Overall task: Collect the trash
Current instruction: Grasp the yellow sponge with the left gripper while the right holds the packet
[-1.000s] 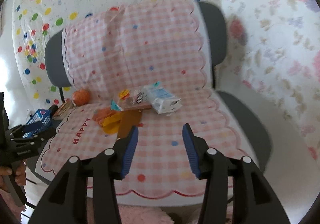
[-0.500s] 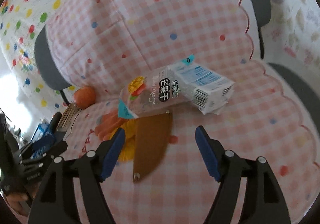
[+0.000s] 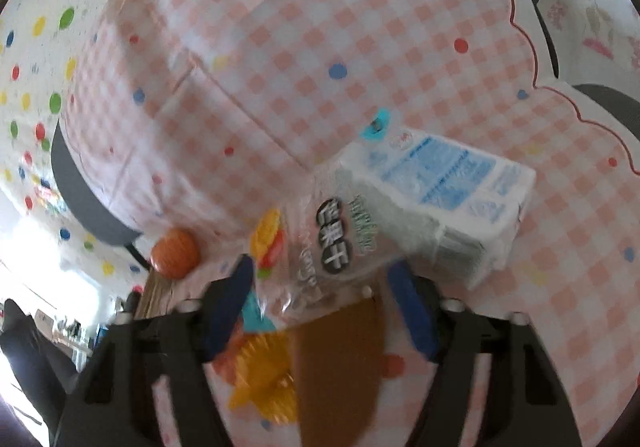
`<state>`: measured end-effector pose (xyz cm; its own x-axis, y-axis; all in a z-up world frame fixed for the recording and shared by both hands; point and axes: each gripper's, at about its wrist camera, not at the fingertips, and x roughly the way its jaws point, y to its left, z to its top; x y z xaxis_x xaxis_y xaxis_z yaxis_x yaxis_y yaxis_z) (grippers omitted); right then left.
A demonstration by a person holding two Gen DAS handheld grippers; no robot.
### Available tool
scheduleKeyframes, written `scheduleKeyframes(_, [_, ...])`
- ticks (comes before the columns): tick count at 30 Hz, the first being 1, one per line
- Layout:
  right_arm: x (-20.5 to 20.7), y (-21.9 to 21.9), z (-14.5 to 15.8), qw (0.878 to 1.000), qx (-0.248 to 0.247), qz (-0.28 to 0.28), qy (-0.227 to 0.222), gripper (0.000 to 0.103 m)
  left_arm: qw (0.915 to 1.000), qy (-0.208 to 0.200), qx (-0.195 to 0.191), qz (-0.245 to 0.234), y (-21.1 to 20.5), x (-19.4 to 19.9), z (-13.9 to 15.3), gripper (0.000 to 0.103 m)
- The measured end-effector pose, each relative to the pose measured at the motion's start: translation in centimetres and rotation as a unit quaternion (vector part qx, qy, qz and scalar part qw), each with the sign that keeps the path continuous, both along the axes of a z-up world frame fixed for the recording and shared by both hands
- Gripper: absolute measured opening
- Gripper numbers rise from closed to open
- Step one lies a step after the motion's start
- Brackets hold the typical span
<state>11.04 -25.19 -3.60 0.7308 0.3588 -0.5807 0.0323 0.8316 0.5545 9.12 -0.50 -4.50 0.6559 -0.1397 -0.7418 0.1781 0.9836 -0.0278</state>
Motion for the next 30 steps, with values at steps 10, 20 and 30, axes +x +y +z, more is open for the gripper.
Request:
scheduleKeyframes(10, [-5.9,1.0,8.8,0.986,-0.06,0.035,-0.149,0.002,0.9998,-0.019,0.003,-0.01,-0.4,-2.6,2.1,0.088])
scheduleKeyframes(20, [-14.3,-1.2,11.3,0.947,-0.27,-0.029,-0.171,0.002,0.9978,-0.006,-0.001,-0.067,-5.4,-4.4,1.1,0.088])
scheduleKeyframes(30, [-16.8,-5.8,6.6,0.964,-0.236,-0.047,-0.115,0.002,0.9942,0.007,0.02,-0.106,-8.5,-3.4,-1.6,0.061])
